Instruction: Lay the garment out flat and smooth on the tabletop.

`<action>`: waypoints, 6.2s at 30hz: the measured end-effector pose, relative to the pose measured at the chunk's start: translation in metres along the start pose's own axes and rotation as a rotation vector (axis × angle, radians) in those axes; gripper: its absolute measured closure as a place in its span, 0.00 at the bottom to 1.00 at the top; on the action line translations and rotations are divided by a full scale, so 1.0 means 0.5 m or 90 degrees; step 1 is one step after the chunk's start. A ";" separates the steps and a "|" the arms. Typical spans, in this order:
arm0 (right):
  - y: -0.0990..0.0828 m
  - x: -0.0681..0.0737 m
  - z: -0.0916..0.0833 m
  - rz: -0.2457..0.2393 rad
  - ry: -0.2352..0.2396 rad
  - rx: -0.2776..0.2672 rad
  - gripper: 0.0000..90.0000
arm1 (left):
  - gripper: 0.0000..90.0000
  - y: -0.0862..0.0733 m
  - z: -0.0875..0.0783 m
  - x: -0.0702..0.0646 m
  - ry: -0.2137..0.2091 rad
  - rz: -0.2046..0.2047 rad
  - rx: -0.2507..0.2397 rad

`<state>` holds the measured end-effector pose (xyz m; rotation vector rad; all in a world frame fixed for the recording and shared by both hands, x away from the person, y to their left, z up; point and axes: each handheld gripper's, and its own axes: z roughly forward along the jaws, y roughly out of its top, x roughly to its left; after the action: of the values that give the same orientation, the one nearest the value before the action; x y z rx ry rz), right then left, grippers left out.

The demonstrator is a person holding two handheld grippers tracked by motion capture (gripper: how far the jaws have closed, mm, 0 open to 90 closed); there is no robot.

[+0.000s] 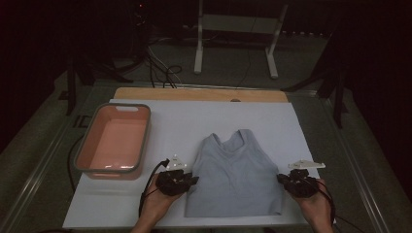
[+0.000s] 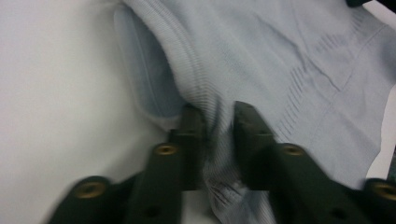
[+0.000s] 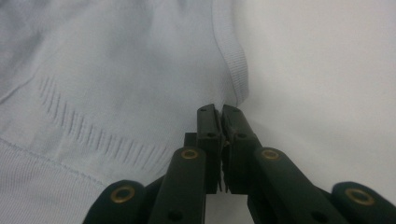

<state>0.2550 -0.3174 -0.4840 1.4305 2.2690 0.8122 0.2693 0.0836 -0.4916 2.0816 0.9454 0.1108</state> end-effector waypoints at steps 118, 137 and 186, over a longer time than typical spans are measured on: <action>0.118 0.217 0.077 -0.161 0.196 -0.087 0.64 | 0.97 0.081 0.039 -0.056 -0.119 0.084 0.016; 0.113 0.241 0.076 -0.222 0.197 -0.086 0.92 | 0.58 0.165 0.063 -0.002 -0.074 0.021 -0.022; 0.100 0.187 0.045 -0.196 0.167 -0.109 0.52 | 0.97 0.245 0.021 0.103 0.021 -0.054 -0.167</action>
<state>0.2618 -0.2103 -0.4687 0.9137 2.4555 1.1114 0.3820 0.0649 -0.4227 1.8012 0.9819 0.2144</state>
